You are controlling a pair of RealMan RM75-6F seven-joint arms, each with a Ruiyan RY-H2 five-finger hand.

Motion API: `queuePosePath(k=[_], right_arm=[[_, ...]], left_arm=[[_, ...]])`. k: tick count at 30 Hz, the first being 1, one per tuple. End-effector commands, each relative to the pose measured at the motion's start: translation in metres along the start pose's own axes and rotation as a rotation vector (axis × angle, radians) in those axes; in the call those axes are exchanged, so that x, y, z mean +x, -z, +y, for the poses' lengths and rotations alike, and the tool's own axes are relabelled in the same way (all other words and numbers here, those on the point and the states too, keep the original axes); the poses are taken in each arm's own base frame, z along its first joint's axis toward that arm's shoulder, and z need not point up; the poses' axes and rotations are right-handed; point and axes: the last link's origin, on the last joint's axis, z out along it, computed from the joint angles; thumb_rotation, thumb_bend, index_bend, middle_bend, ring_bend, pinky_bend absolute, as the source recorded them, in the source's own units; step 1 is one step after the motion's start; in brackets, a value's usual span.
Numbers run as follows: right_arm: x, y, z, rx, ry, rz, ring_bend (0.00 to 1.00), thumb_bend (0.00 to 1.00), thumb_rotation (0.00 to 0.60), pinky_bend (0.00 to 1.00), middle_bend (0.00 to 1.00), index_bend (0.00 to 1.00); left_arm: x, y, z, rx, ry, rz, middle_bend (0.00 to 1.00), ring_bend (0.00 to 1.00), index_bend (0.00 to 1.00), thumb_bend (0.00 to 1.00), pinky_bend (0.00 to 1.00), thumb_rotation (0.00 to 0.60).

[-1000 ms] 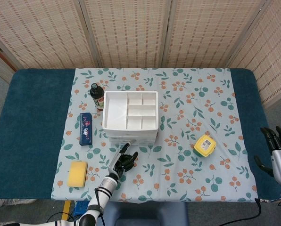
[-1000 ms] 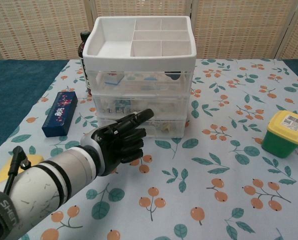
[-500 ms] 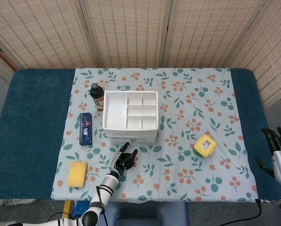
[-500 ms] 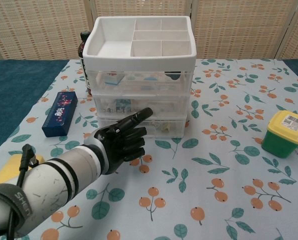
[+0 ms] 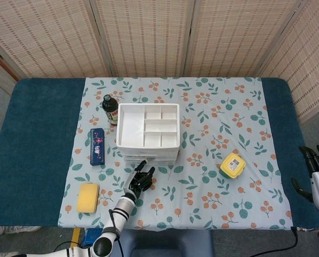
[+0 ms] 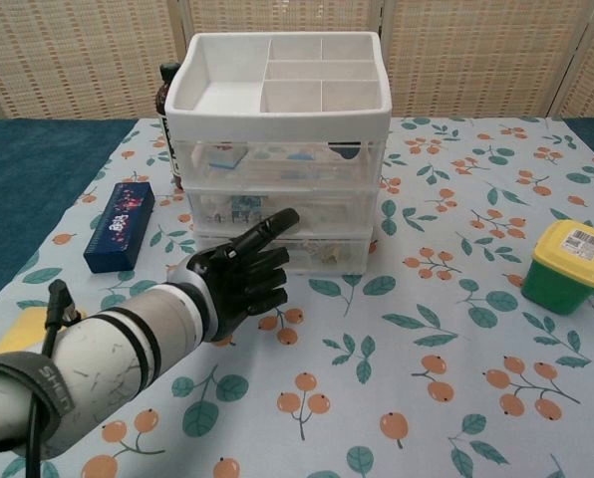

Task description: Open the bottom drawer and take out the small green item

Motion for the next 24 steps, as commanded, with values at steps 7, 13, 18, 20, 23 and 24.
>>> queuePosePath(k=[7, 13, 18, 20, 23, 24], right_arm=[[0.0004, 0.0008, 0.0009, -0.003, 0.0, 0.002, 0.04, 0.31, 0.6, 0.04, 0.13, 0.06], [0.0002, 0.0009, 0.0013, -0.006, 0.0, 0.001, 0.04, 0.31, 0.6, 0.04, 0.13, 0.06], [0.0005, 0.0009, 0.0016, -0.008, 0.002, 0.001, 0.04, 0.31, 0.6, 0.04, 0.14, 0.06], [0.0005, 0.0009, 0.0016, -0.008, 0.002, 0.001, 0.04, 0.31, 0.6, 0.04, 0.14, 0.06], [0.0005, 0.0008, 0.0016, -0.009, 0.003, 0.0, 0.04, 0.31, 0.6, 0.04, 0.14, 0.06], [0.0005, 0.0008, 0.0015, -0.009, 0.003, 0.0, 0.04, 0.31, 0.6, 0.04, 0.14, 0.06]], left_arm=[[-0.0023, -0.0023, 0.0041, -0.006, 0.023, 0.007, 1.0, 1.0, 0.2, 0.34, 1.0, 0.6], [-0.0033, -0.0044, 0.0056, -0.003, 0.033, 0.007, 1.0, 1.0, 0.21, 0.34, 1.0, 0.6], [-0.0026, -0.0069, 0.0059, 0.002, 0.041, 0.015, 1.0, 1.0, 0.23, 0.34, 1.0, 0.6], [-0.0024, -0.0077, 0.0063, 0.003, 0.042, 0.016, 1.0, 1.0, 0.24, 0.34, 1.0, 0.6], [-0.0021, -0.0085, 0.0068, 0.003, 0.042, 0.019, 1.0, 1.0, 0.26, 0.34, 1.0, 0.6], [-0.0021, -0.0087, 0.0069, 0.004, 0.041, 0.018, 1.0, 1.0, 0.27, 0.34, 1.0, 0.6]])
